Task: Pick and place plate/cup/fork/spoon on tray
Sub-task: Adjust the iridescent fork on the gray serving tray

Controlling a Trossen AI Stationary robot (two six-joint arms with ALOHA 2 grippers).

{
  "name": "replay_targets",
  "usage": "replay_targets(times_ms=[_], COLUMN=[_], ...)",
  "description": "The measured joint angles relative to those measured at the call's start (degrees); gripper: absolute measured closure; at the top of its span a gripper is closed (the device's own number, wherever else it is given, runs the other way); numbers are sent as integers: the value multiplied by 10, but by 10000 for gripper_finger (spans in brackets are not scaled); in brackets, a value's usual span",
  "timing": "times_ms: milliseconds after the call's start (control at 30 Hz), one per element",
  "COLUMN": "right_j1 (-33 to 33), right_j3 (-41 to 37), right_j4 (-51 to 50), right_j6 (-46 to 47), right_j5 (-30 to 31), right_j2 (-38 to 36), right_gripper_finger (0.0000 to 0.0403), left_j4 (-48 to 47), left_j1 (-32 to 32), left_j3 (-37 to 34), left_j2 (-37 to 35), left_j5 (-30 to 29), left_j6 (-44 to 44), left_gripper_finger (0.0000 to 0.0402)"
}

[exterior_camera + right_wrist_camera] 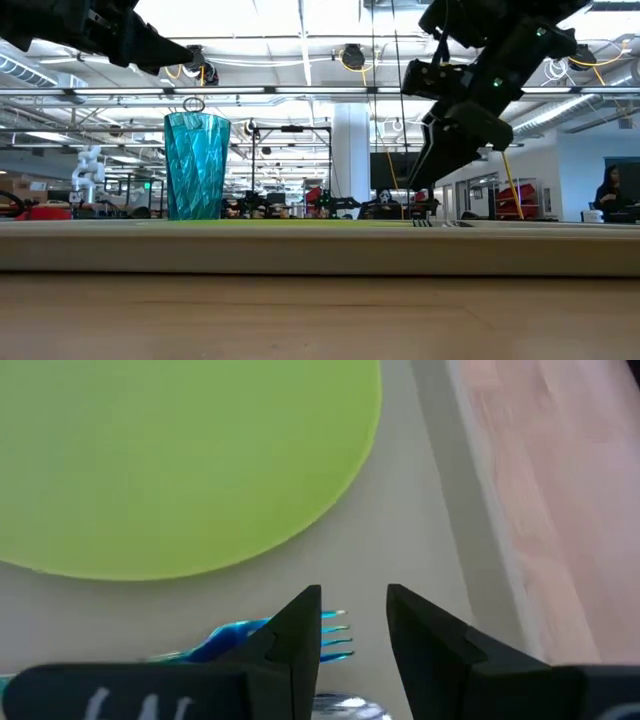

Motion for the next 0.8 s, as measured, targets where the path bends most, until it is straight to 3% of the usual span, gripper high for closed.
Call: replay_targets(times_ms=[633,800], right_j1=[1,0], right_j3=[-38,-38], right_j4=[10,11], right_j6=[22,11], right_j5=[3,36], right_j2=[4,4], right_gripper_finger=[271,271], left_j4=[5,5], left_j1=[0,0], left_j3=[0,0], left_j2=[0,0], left_j5=[0,0], left_j6=[0,-1], left_gripper_finger=[360,360])
